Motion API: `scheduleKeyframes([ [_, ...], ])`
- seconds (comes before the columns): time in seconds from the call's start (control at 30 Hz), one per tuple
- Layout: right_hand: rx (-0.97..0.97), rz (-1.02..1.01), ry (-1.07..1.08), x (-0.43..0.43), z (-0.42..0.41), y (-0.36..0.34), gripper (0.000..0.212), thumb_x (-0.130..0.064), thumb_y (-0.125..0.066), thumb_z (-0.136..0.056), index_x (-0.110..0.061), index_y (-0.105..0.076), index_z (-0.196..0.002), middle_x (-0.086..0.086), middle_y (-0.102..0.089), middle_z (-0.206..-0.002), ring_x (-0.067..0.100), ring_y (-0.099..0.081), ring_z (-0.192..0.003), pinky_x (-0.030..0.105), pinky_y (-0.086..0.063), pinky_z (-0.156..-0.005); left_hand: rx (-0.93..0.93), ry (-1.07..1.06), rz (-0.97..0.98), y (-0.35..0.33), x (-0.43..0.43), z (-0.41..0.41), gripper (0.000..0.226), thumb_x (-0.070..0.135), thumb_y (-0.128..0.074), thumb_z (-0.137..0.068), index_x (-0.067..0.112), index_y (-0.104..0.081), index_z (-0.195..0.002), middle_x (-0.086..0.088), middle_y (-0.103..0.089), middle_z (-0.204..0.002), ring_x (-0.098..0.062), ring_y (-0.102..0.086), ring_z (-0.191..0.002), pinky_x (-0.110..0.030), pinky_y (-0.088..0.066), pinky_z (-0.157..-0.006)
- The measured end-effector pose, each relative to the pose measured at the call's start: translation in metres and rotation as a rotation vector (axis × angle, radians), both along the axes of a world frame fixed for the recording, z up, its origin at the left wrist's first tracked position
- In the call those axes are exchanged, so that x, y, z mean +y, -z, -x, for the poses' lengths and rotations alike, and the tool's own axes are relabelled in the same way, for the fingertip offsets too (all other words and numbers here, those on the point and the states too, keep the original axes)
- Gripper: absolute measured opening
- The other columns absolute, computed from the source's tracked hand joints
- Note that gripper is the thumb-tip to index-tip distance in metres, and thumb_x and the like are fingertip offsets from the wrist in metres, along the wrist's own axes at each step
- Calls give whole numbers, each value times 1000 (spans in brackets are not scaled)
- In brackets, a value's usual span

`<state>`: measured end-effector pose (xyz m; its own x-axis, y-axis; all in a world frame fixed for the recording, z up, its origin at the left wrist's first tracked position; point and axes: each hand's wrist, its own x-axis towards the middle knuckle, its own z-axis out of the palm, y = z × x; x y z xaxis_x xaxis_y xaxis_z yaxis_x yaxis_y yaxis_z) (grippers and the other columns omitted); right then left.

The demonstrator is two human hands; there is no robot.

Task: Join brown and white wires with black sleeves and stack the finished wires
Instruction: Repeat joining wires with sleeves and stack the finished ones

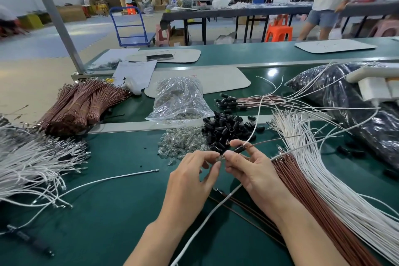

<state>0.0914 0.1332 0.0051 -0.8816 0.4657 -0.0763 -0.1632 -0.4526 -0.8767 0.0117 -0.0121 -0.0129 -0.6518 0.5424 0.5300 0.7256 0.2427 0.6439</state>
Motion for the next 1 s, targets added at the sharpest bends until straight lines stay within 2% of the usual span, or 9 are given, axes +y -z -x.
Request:
scheduleKeyframes([
  [0.17, -8, 26, -9, 0, -1, -1, 43, -14, -79, -70, -10, -64, -110, 11, -71, -80, 16, -65, -67, 23, -57, -68, -65, 16, -32, 4, 0, 2, 12, 30, -70, -95, 35, -67, -105, 21, -64, -100, -4, -62, -88, -29, -54, -75],
  [0.33, -3, 44, -11, -1, -1, 0, 40, -14, -77, -71, -10, -63, -108, 11, -70, -79, 15, -66, -69, 23, -57, -69, -96, 23, -34, 5, 2, 2, 12, 29, -70, -94, 35, -68, -105, 20, -67, -93, -6, -63, -86, -33, -55, -74],
  [0.47, 1, 20, 2, -1, 0, -1, 42, -16, -78, -70, -10, -63, -109, 10, -70, -81, 15, -65, -70, 22, -57, -69, -96, 27, -28, 3, 2, 0, 9, 41, -65, -95, 39, -62, -103, 18, -66, -92, -7, -64, -87, -31, -54, -75],
  [0.57, 3, 6, 3, -1, 1, -2, 45, -17, -79, -69, -10, -64, -111, 10, -71, -81, 16, -67, -71, 23, -57, -71, -36, 7, -4, 0, 3, -3, 12, 48, -57, -93, 41, -57, -103, 20, -64, -94, -4, -62, -89, -23, -49, -75],
  [0.63, -2, 3, -3, -2, 1, -1, 45, -17, -79, -69, -10, -64, -111, 11, -71, -82, 16, -67, -72, 24, -58, -72, 13, -13, 13, -2, 3, -3, 13, 47, -59, -93, 42, -55, -104, 21, -62, -94, -1, -60, -87, -20, -47, -73],
  [0.87, -2, -13, -1, -8, 3, 0, 37, -19, -81, -69, -13, -67, -104, 14, -71, -85, 19, -69, -76, 26, -59, -75, 93, -39, 42, -4, 1, -5, 8, 38, -63, -94, 39, -60, -101, 21, -58, -90, 5, -55, -80, -24, -49, -65],
  [1.0, 43, 32, -31, -8, 3, -1, 24, -18, -81, -74, -21, -76, -97, 15, -73, -91, 21, -72, -83, 25, -58, -75, 28, -31, -25, -4, 2, -4, 6, 40, -61, -95, 40, -59, -101, 21, -61, -91, 1, -59, -81, -21, -48, -68],
])
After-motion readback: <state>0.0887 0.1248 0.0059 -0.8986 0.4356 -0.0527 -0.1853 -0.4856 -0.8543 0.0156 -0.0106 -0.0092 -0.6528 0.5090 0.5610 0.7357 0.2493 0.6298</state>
